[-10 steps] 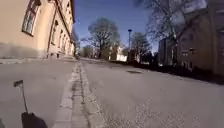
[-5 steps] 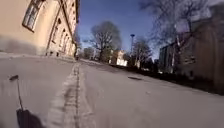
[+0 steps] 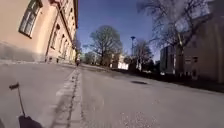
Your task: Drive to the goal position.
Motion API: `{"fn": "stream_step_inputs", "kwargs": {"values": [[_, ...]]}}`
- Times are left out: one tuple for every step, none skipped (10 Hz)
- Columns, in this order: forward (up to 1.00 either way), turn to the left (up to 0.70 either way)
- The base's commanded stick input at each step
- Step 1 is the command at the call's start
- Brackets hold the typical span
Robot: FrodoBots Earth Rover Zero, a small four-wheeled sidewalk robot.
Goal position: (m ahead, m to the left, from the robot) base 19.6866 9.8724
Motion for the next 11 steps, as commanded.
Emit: {"fn": "stream_step_inputs", "kwargs": {"values": [[0.85, 0.0], [0.85, 0.0], [0.85, 0.0], [0.85, 0.0], [0.85, 0.0], [0.85, 0.0], [0.85, 0.0], [0.85, 0.0], [0.85, 0.0], [0.85, 0.0], [0.85, 0.0]]}}
